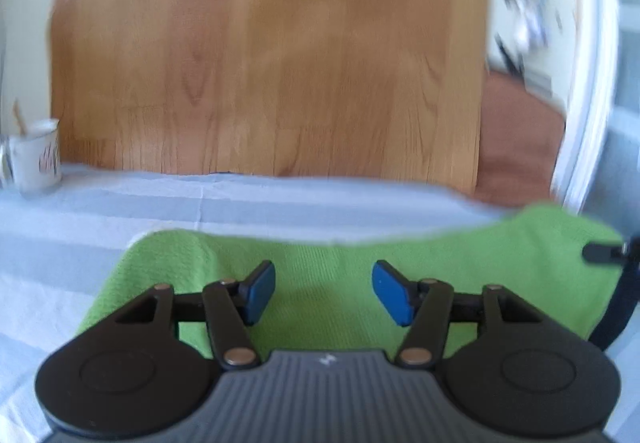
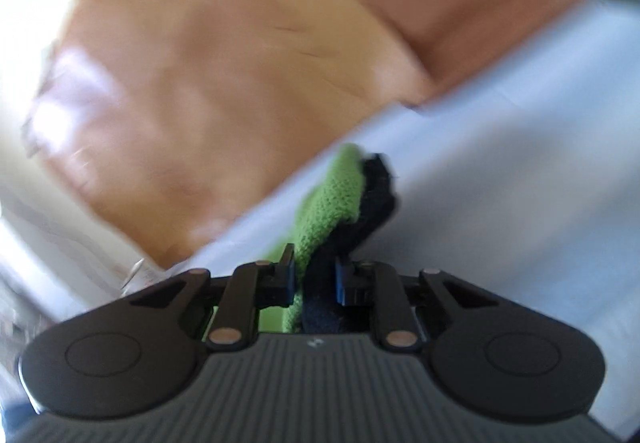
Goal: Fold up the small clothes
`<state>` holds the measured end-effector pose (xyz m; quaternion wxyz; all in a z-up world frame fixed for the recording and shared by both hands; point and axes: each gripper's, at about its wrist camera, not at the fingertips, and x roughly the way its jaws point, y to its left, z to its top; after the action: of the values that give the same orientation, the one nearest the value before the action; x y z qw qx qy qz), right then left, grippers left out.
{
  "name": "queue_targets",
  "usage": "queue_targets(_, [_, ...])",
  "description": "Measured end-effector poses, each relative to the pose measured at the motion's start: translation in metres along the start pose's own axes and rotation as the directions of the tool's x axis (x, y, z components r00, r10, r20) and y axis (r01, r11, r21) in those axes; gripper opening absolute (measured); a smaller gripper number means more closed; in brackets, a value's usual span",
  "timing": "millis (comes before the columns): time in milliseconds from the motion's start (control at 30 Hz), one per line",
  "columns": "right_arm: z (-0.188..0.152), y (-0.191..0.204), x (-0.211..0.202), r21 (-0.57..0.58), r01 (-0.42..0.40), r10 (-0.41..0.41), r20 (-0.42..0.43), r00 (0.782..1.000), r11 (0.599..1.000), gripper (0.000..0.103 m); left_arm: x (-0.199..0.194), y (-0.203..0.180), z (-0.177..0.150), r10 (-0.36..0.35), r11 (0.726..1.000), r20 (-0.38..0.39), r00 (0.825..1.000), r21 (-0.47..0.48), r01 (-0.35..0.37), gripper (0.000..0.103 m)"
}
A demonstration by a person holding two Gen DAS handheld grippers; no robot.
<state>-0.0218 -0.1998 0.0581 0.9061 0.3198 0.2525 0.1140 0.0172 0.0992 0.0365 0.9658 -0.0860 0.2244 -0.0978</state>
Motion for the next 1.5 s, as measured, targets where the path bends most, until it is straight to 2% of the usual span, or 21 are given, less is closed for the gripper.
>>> queue_targets(67, [-0.001,0.043,0.004,-0.142,-0.028,0.029,0.005,1.0,0.989,0.021,-0.011,0.028,0.01,-0.034,0.989,0.05,0.998,-0.144,0.041,0.056])
queue_targets(167, [-0.014,0.103,0.023,-0.306,-0.107,0.098,-0.045,0.994,0.946,0.021,-0.029,0.072,0.02,-0.039,0.944,0.148,0.988,-0.318,0.085,0.056])
queue_targets(267, [-0.038,0.151,0.056,-0.435,-0.175,0.135,-0.121,0.983,0.883,0.02,-0.047,0.105,0.023,0.019,0.908,0.221,0.975,-0.413,0.076,0.056])
queue_targets(333, [-0.058,0.176,0.082,-0.498,-0.221,0.143,-0.19,0.971,0.839,0.019,-0.054,0.12,0.024,0.067,0.895,0.233,0.97,-0.445,0.045,0.056])
queue_targets(433, [-0.088,0.195,0.126,-0.529,-0.278,0.121,-0.312,0.942,0.802,0.018,-0.062,0.135,0.024,0.125,0.879,0.239,0.963,-0.477,0.004,0.056])
queue_targets(500, [-0.105,0.193,0.156,-0.51,-0.305,0.089,-0.403,0.911,0.804,0.018,-0.066,0.141,0.024,0.155,0.872,0.251,0.956,-0.49,-0.013,0.057])
queue_targets(567, [-0.112,0.186,0.17,-0.484,-0.34,0.129,-0.417,0.9,0.806,0.018,-0.067,0.143,0.027,0.17,0.874,0.246,0.954,-0.485,-0.031,0.057])
queue_targets(633, [-0.108,0.184,0.172,-0.476,-0.363,0.156,-0.419,0.894,0.801,0.025,-0.06,0.14,0.027,0.149,0.881,0.22,0.964,-0.472,-0.029,0.058])
queue_targets(700, [-0.101,0.178,0.166,-0.424,-0.428,0.215,-0.462,0.86,0.799,0.038,-0.051,0.134,0.028,0.099,0.897,0.185,0.978,-0.442,-0.007,0.058])
queue_targets(767, [-0.091,0.172,0.153,-0.378,-0.466,0.264,-0.476,0.839,0.8,0.038,-0.046,0.127,0.027,0.057,0.91,0.165,0.985,-0.414,0.017,0.059])
queue_targets(833, [-0.074,0.161,0.134,-0.337,-0.489,0.326,-0.437,0.838,0.805,0.038,-0.044,0.119,0.026,0.052,0.922,0.159,0.986,-0.388,0.014,0.059])
queue_targets(900, [-0.053,0.147,0.119,-0.313,-0.47,0.358,-0.353,0.864,0.826,0.033,-0.042,0.114,0.025,0.053,0.928,0.146,0.988,-0.372,0.005,0.059])
queue_targets(1000, [-0.023,0.129,0.119,-0.302,-0.353,0.286,-0.246,0.926,0.885,0.023,-0.038,0.105,0.023,0.057,0.939,0.13,0.99,-0.344,-0.009,0.059])
queue_targets(1067, [-0.012,0.123,0.134,-0.287,-0.297,0.232,-0.238,0.943,0.911,0.021,-0.036,0.098,0.023,0.097,0.95,0.123,0.988,-0.308,-0.055,0.058])
queue_targets(1167, [-0.015,0.129,0.167,-0.368,-0.246,0.142,-0.287,0.947,0.896,0.019,-0.026,0.092,0.022,0.162,0.958,0.079,0.984,-0.253,-0.138,0.048])
queue_targets(1233, [-0.024,0.125,0.19,-0.411,-0.229,0.076,-0.355,0.932,0.882,0.015,-0.01,0.091,0.019,0.195,0.956,-0.016,0.981,-0.219,-0.193,0.028])
queue_targets(1267, [-0.03,0.12,0.198,-0.403,-0.241,0.079,-0.378,0.922,0.883,0.014,0.002,0.093,0.017,0.212,0.952,-0.08,0.974,-0.207,-0.224,0.026])
queue_targets(1300, [-0.033,0.118,0.202,-0.389,-0.242,0.087,-0.375,0.923,0.889,0.012,0.011,0.097,0.014,0.217,0.947,-0.124,0.968,-0.214,-0.24,0.026])
queue_targets(1367, [-0.033,0.121,0.203,-0.383,-0.226,0.075,-0.371,0.926,0.896,0.012,0.012,0.102,0.014,0.205,0.945,-0.124,0.971,-0.233,-0.229,0.027])
queue_targets(1433, [-0.033,0.122,0.2,-0.382,-0.229,0.08,-0.368,0.926,0.895,0.012,0.011,0.104,0.013,0.215,0.941,-0.123,0.969,-0.239,-0.239,0.034])
queue_targets(1500, [-0.023,0.111,0.183,-0.299,-0.246,0.137,-0.344,0.929,0.922,0.018,0.008,0.105,0.012,0.22,0.939,-0.113,0.969,-0.243,-0.242,0.041])
